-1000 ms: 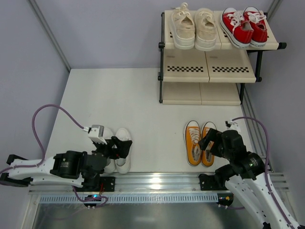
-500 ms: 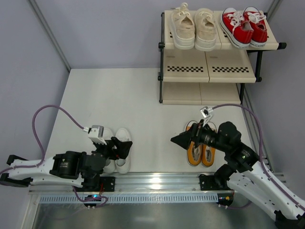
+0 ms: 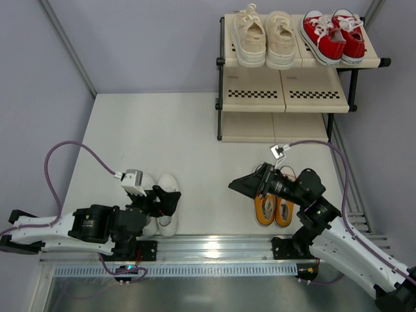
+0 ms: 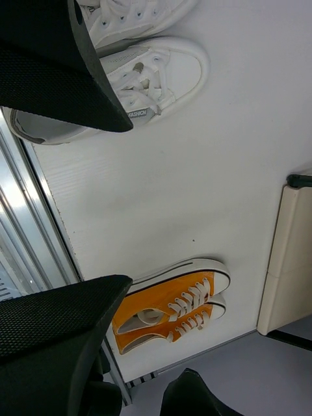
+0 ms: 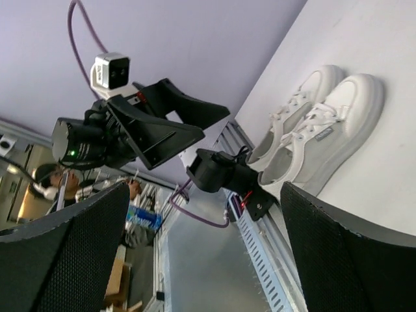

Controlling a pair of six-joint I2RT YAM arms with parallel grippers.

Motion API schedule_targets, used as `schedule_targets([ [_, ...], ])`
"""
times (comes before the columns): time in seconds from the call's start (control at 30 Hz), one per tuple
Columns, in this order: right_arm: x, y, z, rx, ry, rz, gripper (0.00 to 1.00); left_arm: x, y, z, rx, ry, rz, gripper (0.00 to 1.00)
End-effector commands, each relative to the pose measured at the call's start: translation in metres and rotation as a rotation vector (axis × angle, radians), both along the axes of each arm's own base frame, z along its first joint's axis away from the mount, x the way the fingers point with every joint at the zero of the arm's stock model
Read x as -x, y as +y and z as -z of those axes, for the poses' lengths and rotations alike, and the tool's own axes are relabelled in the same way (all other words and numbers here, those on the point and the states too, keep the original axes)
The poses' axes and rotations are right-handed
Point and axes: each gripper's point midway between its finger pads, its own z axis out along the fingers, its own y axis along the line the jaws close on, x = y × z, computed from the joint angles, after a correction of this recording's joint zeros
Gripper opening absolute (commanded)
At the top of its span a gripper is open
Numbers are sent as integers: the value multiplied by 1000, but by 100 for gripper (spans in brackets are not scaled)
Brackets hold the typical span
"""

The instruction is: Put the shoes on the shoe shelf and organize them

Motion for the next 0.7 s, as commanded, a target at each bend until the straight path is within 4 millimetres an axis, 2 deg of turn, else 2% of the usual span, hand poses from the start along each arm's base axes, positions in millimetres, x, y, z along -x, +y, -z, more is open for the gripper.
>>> schedule_targets([
  [0.0,-11,-22,-2,-45,30,168,98,-2,3,-5,5,4,-22,88],
  [0.07,-12,-37,0,-93,54,249,98,-1,2,-3,8,8,-18,88],
  [0.17,-5,-37,7,7,-20,219,98,-1,1,0,10,7,-18,88],
  [0.2,-1,-35,32,115,28,184,98,-1,-1,0,18,7,-14,88],
  [0.27,-4,-37,44,257,-35,179,98,0,-4,5,8,6,-1,88],
  [0.3,-19,-57,95,478,101,293,98,1,-8,5,14,7,7,88],
  [0.4,-22,-78,134,725,155,352,98,3,-11,10,4,18,15,88],
  [0.43,-31,-87,140,778,144,432,98,3,-12,12,4,20,15,88],
  [0.47,-18,-77,139,805,104,387,98,4,-12,14,0,24,17,88],
  [0.5,-13,-79,143,844,128,409,98,5,-14,16,-4,29,20,88],
  [0.53,-23,-91,149,952,95,521,98,4,-12,18,-10,31,16,87],
  [0.57,-12,-79,135,968,42,507,98,5,-12,19,-10,35,17,88],
  [0.6,-8,-96,143,1103,15,549,98,4,-12,19,-6,35,15,87],
  [0.63,-16,-102,143,1159,21,684,98,5,-12,18,-2,36,16,87],
  [0.67,-10,-107,134,1237,-34,695,98,5,-12,19,-4,35,16,87],
])
